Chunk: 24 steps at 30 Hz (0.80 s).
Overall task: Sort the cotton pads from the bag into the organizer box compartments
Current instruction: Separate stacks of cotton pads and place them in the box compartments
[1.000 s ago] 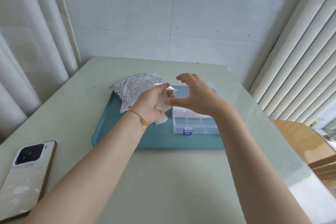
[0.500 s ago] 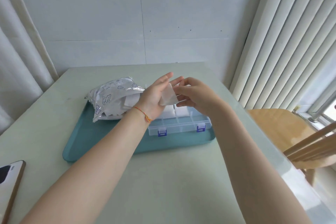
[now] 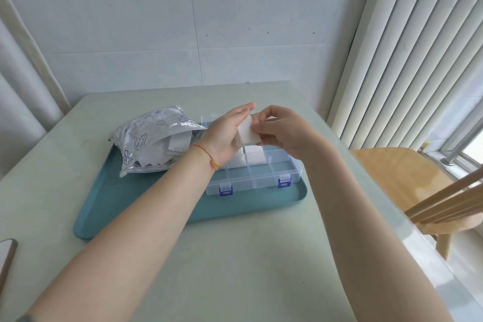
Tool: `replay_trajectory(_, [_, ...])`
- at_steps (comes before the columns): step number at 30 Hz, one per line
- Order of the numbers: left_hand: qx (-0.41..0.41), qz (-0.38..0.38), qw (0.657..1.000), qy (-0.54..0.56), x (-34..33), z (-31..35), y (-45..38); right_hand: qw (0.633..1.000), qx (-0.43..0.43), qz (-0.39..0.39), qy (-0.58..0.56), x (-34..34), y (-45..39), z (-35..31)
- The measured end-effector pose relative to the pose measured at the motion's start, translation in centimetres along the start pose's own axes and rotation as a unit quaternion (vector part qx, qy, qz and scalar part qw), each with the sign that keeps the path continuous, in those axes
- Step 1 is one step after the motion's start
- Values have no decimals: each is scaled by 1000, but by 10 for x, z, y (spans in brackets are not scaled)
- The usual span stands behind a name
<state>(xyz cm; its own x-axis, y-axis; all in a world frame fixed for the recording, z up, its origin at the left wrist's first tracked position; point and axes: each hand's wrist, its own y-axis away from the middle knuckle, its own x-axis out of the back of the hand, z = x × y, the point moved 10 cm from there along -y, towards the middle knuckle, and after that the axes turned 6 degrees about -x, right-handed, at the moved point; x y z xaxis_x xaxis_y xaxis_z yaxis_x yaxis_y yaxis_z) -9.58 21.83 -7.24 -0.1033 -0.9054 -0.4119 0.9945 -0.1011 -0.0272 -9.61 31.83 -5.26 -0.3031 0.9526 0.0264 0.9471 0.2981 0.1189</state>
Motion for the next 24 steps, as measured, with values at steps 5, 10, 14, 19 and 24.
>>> replay_trajectory(5, [-144,125,870,-454,28,39,2,979,-38,120,160,31,-8,7])
replay_trajectory(10, [-124,58,768,-626,25,28,8,944,-103,118,289,19,-21,22])
replay_trajectory(14, [-97,22,752,-652,27,12,12,911,-103,145,372,19,-33,22])
replay_trajectory(19, [-97,-7,755,-648,27,4,12,892,-107,177,401,18,-31,28])
replay_trajectory(24, [-98,-14,744,-660,27,2,9,910,-83,204,351,23,-29,25])
